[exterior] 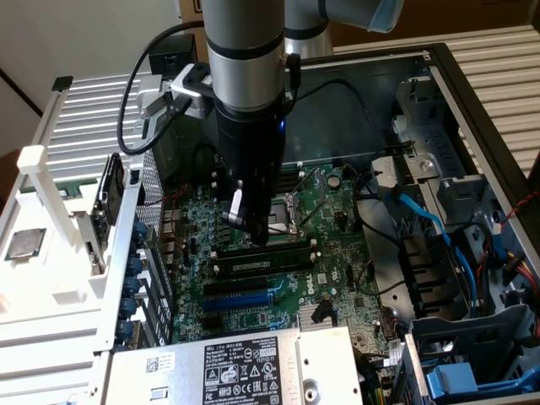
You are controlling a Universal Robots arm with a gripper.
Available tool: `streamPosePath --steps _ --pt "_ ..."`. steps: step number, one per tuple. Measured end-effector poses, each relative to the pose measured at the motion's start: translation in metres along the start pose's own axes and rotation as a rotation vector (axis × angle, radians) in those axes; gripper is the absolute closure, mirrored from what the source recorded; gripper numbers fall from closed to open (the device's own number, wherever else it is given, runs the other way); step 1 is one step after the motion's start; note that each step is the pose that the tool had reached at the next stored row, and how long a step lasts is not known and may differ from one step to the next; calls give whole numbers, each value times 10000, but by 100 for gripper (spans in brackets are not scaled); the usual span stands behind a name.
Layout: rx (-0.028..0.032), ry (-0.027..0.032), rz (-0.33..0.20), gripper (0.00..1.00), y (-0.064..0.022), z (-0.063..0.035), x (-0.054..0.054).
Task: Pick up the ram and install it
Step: 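Press down the ram until it locks into place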
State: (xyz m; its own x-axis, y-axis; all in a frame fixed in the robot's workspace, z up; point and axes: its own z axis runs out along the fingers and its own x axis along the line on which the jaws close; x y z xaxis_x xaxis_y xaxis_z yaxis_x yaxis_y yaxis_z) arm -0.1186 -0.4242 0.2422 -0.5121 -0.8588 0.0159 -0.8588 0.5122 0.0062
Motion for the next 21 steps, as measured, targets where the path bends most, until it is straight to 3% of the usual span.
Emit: streamPosePath --steps 15,21 --pt "-16 8 1687 90 -1 7 0" --pt "53 111 2081 90 -3 7 -2"
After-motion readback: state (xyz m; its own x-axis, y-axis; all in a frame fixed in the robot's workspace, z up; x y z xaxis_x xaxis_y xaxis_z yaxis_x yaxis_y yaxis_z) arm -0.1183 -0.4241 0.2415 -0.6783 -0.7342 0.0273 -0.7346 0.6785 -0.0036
